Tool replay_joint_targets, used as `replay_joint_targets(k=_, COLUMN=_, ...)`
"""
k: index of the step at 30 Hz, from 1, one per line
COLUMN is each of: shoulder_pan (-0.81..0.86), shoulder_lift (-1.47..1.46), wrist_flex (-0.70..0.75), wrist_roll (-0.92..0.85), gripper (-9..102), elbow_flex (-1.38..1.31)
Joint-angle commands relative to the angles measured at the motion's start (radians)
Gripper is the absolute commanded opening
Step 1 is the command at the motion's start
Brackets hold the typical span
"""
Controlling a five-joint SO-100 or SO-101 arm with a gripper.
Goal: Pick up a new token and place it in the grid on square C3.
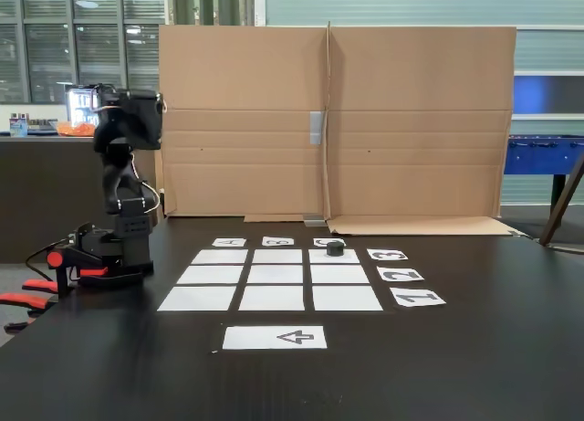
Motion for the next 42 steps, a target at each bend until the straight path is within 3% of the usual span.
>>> replay_joint_targets(k=1, shoulder_pan=0.057, shoulder_lift=0.083, wrist_flex=-0.025, wrist_roll=-0.008, gripper=0, elbow_flex=0.097)
replay_joint_targets(k=23, shoulder_pan=0.212, shoulder_lift=0.489, wrist_flex=0.055, wrist_roll=-0.015, gripper=0, elbow_flex=0.568)
replay_joint_targets(k=34, shoulder_pan=0.153, shoulder_lift=0.738, wrist_flex=0.044, wrist_roll=-0.014, gripper=-1, elbow_flex=0.790)
replay_joint_targets(k=42, shoulder_pan=0.120, shoulder_lift=0.735, wrist_flex=-0.048, wrist_roll=-0.012, gripper=-1, elbow_flex=0.893)
